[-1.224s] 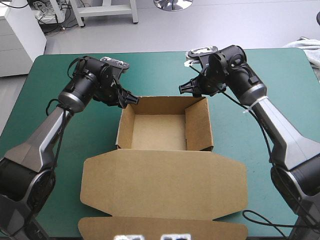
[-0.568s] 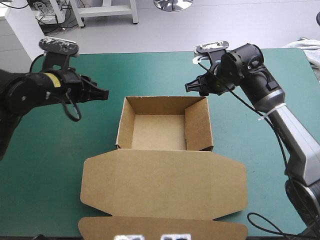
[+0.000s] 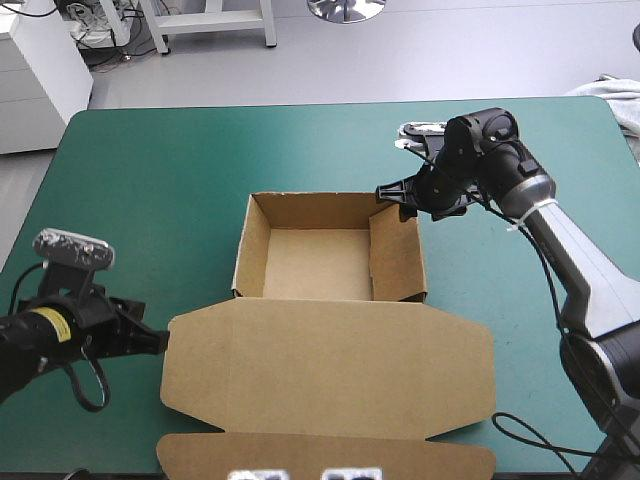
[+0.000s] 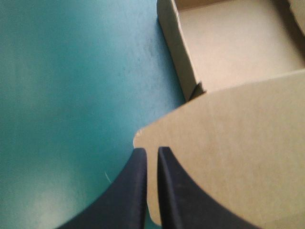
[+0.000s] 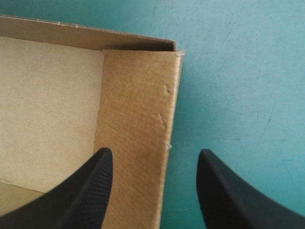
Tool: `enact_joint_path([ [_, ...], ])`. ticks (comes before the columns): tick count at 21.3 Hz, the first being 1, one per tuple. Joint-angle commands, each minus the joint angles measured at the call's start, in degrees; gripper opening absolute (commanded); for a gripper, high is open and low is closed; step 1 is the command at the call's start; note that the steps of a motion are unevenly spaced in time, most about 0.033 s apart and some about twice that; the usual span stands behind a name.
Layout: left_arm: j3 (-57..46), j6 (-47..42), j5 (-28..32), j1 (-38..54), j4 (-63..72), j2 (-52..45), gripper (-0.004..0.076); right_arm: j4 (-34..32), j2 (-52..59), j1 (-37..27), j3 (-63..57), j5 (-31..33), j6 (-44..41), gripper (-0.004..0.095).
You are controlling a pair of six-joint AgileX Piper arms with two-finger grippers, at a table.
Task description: Fold the box
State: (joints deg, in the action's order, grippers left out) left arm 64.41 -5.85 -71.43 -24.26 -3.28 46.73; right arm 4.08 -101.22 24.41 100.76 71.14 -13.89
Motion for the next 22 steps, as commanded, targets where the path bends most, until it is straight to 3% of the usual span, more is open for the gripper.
enact_joint_path([
  [1, -9.16, -3.06, 3.45, -0.21, -0.04, -5.64, 0.0039, 2.38, -0.24, -0.36, 1.09, 0.76, 1.08, 0.0486],
  [5, -19.82, -3.19, 4.20, -0.21, 0.16, -12.28, 0.0039, 2.72, -3.97, -0.36, 1.09, 0.76, 1.08, 0.0468],
  [9, -22.91, -4.19, 4.34, -0.21, 0.16, -15.86, 0.0039, 3.16, -5.60, -0.36, 1.09, 0.76, 3.26, 0.0420],
  [17, -24.30, -4.46, 4.34, -0.21, 0.34, -21.57, 0.0039, 5.05, -8.89, -0.25, 1.09, 0.76, 3.95, 0.0013],
  [22, -24.99, -4.46, 4.22, -0.21, 0.34, -22.86, 0.0039, 4.20, -8.89, -0.25, 1.09, 0.76, 3.83, -0.0019],
])
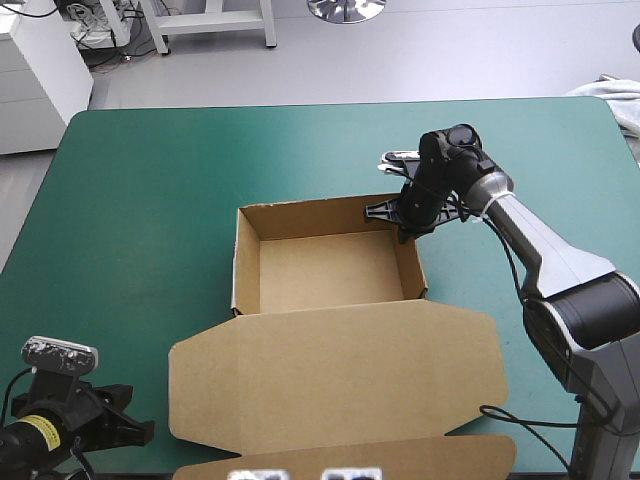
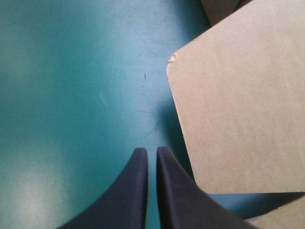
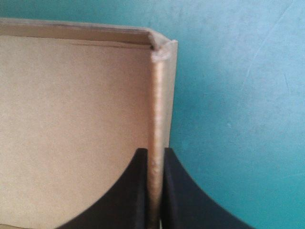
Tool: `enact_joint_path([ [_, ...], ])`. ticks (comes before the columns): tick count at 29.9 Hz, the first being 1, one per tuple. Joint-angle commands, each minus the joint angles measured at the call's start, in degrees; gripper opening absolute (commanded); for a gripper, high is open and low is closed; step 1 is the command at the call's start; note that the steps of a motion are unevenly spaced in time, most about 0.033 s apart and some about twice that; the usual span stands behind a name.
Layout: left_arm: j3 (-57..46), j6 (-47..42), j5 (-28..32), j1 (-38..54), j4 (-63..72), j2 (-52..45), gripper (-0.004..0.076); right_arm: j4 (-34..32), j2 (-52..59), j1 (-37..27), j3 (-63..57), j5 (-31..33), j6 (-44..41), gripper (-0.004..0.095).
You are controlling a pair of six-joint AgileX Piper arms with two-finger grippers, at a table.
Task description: Fold the box
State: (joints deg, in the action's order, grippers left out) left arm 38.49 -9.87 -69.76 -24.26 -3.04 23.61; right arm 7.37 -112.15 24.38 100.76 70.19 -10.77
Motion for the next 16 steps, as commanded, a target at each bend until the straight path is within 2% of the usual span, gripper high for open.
enact_joint_path([
  [1, 0.70, -0.44, 2.12, -0.21, 0.10, 0.26, 0.0039, 0.80, 2.14, -0.22, 1.10, 1.71, 0.71, -0.0019],
  [9, -2.63, -1.24, 1.56, -0.21, -0.10, 0.02, 0.0039, -5.35, 5.03, -1.91, 1.35, 1.71, 0.07, -0.0019],
  [16, -4.02, -1.24, 1.68, -0.21, 0.42, -0.07, 0.0039, -6.21, 11.91, -10.46, 1.35, 1.71, 2.45, -0.0019],
])
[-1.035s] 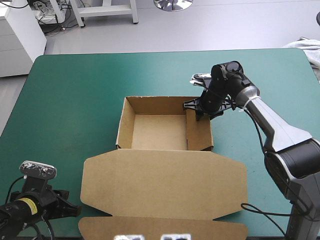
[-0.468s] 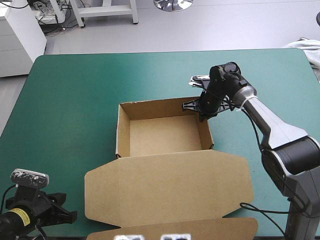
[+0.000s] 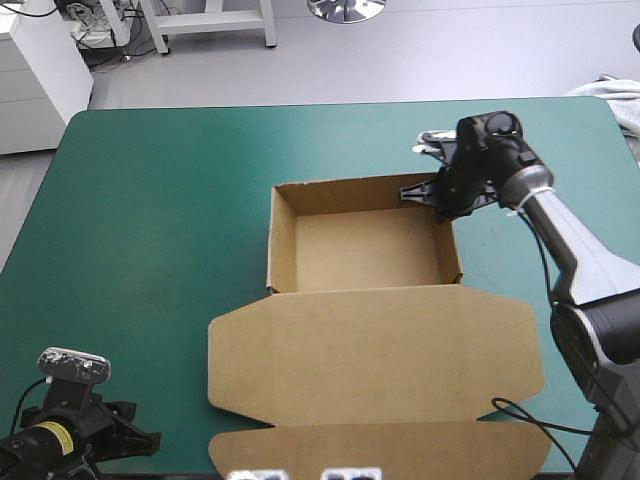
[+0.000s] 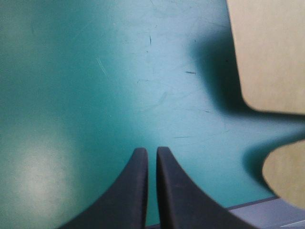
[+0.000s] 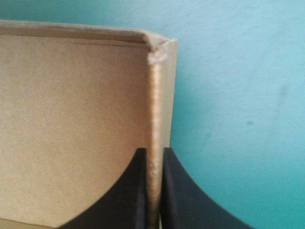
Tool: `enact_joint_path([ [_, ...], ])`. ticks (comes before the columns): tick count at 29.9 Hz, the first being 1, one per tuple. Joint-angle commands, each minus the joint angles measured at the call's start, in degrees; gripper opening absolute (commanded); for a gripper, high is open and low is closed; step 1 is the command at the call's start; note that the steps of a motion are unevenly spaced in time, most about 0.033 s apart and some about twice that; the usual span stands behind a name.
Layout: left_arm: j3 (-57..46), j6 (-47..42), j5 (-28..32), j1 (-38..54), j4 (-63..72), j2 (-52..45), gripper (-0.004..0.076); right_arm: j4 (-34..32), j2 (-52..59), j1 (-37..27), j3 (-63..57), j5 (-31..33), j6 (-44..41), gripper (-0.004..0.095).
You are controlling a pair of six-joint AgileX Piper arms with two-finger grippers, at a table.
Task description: Fold the box
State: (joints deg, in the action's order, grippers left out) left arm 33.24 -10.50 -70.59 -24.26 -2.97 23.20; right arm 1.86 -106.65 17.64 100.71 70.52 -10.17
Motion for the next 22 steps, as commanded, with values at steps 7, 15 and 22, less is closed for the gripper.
enact_joint_path([
  [7, 1.23, -0.61, 2.66, -0.21, 0.35, 0.34, 0.0039, -6.44, 13.28, -14.92, 1.40, 1.38, 3.58, -0.0019],
  [15, 1.23, -0.61, 2.66, -0.21, 0.35, 0.34, 0.0039, -6.40, 17.03, -30.78, 1.17, 1.38, 10.62, -0.0019],
  [22, 1.23, -0.61, 2.66, -0.21, 0.35, 0.34, 0.0039, -4.83, 16.00, -40.25, 1.17, 1.38, 10.66, -0.0019],
])
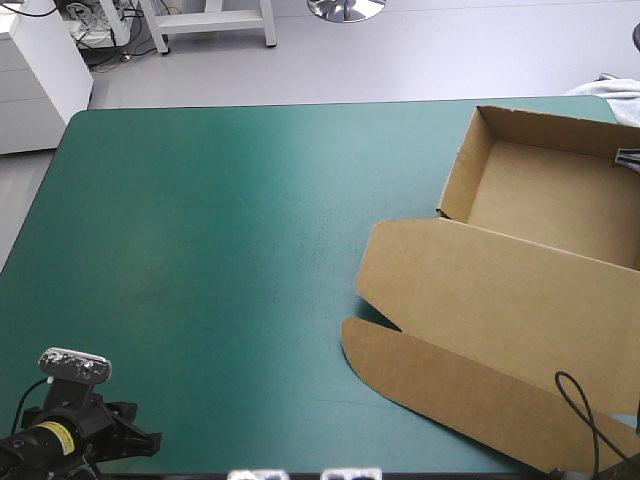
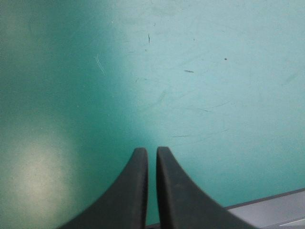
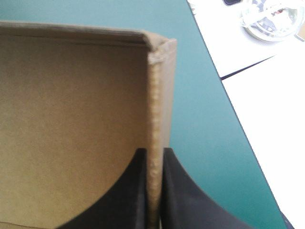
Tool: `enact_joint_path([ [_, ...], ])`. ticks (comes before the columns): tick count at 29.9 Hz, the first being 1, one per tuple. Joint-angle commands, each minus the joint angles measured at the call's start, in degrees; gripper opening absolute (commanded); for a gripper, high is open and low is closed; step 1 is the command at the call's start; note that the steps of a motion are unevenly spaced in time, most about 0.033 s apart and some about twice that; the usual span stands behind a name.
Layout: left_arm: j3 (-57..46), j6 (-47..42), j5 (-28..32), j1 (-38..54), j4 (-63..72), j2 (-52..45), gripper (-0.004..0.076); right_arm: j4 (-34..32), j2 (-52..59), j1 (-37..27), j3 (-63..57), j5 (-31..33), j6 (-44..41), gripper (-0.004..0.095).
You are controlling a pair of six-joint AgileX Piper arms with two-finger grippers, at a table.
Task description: Fold the box
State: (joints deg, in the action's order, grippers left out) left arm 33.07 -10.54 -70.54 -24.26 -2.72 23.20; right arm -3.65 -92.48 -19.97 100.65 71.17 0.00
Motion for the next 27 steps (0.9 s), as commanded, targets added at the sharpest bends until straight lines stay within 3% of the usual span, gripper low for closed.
enact_joint_path([
  [1, 1.41, -0.56, 2.60, -0.21, 0.11, 0.34, 0.0039, 0.68, 1.60, -3.36, 1.23, 0.73, 0.49, -0.0019],
  [17, 1.41, -1.07, 2.63, -0.21, 0.11, 0.34, 0.0029, 1.55, -9.22, -4.50, -2.19, 0.26, 1.83, -0.0019],
  [27, 1.41, -1.07, 2.26, -0.21, 0.27, 0.34, 0.0021, -6.26, -12.26, -4.38, -2.19, -0.36, 1.83, 0.0001],
])
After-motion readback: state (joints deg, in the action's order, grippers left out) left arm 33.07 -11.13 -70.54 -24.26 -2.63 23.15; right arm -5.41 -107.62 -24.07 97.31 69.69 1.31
